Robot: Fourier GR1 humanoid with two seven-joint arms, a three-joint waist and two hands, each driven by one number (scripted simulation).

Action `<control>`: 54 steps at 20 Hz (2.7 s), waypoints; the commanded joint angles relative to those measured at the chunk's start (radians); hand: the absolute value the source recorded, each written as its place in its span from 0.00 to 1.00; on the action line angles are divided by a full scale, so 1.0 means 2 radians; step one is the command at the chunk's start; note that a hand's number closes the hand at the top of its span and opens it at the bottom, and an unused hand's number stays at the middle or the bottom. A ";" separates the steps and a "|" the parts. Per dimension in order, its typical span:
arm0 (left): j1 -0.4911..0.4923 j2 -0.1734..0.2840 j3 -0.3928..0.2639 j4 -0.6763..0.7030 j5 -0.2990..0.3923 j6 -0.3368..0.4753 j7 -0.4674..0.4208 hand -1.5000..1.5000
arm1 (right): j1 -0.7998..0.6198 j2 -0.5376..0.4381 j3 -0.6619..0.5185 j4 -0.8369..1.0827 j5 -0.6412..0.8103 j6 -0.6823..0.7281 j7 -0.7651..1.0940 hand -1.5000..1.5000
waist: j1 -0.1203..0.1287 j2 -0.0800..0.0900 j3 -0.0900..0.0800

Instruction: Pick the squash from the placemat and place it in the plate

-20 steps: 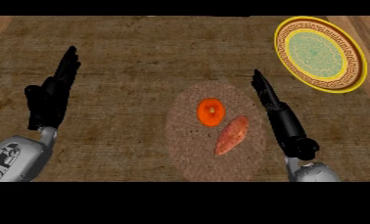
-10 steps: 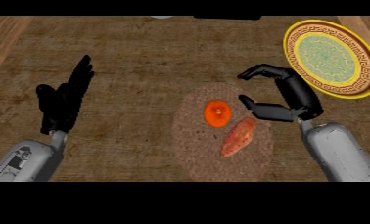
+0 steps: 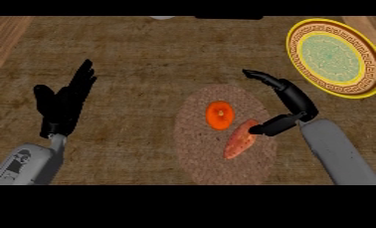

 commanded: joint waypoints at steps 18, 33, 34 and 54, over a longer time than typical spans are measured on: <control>0.010 -0.038 0.040 -0.012 -0.045 -0.020 0.032 0.50 | -0.059 -0.009 0.076 -0.051 0.195 0.035 0.160 0.00 | -0.012 -0.005 0.000; 0.025 -0.056 0.093 0.006 -0.079 -0.075 0.019 0.50 | -0.085 0.060 0.082 -0.027 0.313 0.084 0.235 0.00 | -0.011 -0.004 0.000; 0.015 -0.085 0.083 0.010 -0.096 -0.050 0.019 0.50 | -0.087 0.039 0.066 -0.028 0.311 0.102 0.225 0.00 | -0.012 -0.004 0.000; 0.040 -0.089 0.135 -0.035 -0.116 -0.102 0.052 0.50 | -0.092 0.110 0.089 0.062 0.446 0.073 0.155 1.00 | -0.008 -0.003 0.000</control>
